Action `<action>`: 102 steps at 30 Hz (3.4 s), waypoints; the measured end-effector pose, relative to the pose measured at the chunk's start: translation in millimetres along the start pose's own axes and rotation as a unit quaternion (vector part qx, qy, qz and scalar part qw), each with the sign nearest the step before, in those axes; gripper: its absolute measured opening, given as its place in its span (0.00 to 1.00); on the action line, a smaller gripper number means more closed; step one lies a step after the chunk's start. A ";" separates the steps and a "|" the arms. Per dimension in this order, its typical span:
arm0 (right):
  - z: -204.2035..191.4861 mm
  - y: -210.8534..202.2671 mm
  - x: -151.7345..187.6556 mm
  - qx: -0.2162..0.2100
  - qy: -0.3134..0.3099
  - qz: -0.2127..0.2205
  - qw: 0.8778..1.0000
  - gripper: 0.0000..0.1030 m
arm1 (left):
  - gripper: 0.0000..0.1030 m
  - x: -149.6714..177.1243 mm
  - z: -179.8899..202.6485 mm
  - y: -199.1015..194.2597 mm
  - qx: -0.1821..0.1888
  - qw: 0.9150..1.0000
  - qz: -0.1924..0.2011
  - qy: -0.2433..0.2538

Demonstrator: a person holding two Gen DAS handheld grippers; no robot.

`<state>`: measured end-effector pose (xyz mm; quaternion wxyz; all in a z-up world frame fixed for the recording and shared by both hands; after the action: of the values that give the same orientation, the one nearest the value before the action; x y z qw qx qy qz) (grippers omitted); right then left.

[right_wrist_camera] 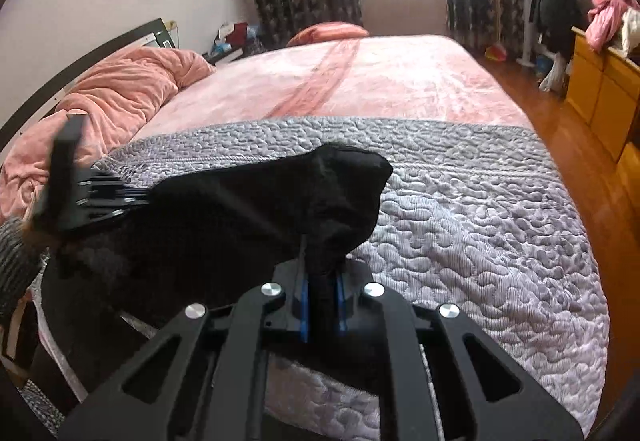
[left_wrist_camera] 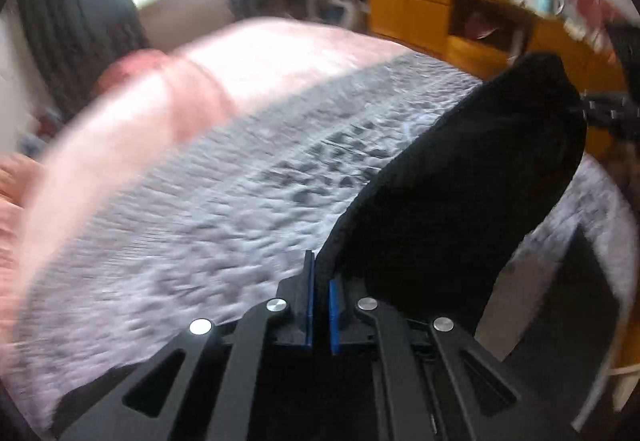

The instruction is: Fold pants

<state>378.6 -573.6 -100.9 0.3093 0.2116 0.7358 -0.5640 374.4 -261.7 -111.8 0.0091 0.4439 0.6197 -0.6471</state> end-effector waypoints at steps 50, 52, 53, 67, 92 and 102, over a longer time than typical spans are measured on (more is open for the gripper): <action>3.6 -83.9 272.7 -0.142 0.410 -0.053 0.899 0.79 | 0.11 238.1 166.7 -47.9 -0.131 0.985 -0.036 0.107; 2.4 -92.0 268.6 -0.139 0.408 -0.038 0.901 0.79 | 0.12 237.5 166.9 -46.3 -0.135 0.983 -0.036 0.118; 0.2 -93.3 266.2 -0.149 0.410 -0.034 0.899 0.79 | 0.12 237.4 166.0 -45.4 -0.134 0.983 -0.037 0.117; -21.7 -94.8 253.3 -0.098 0.364 -0.053 0.925 0.80 | 0.15 225.9 153.1 -35.8 -0.076 0.995 -0.069 -0.009; -31.6 -81.1 238.2 0.036 0.221 -0.120 0.967 0.07 | 0.18 197.0 182.8 -71.8 -0.068 0.997 -0.014 -0.043; -9.1 -91.9 251.6 0.200 0.189 -0.144 0.950 0.45 | 0.18 214.0 194.3 -39.7 -0.061 0.997 -0.046 -0.029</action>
<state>135.0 -599.5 -209.6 0.0310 0.2635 0.6753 -0.6881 113.1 -294.7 -237.2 0.0245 0.3949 0.6773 -0.6203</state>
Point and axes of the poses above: each gripper's, at about its wrist camera, not at the fingertips, and y roughly the way its jaws point, z to its right, x to its underside, the point moved 10 cm from there along y, roughly the way its jaws point, and after that the axes turned 1 degree about -z, right-handed, at the moved point
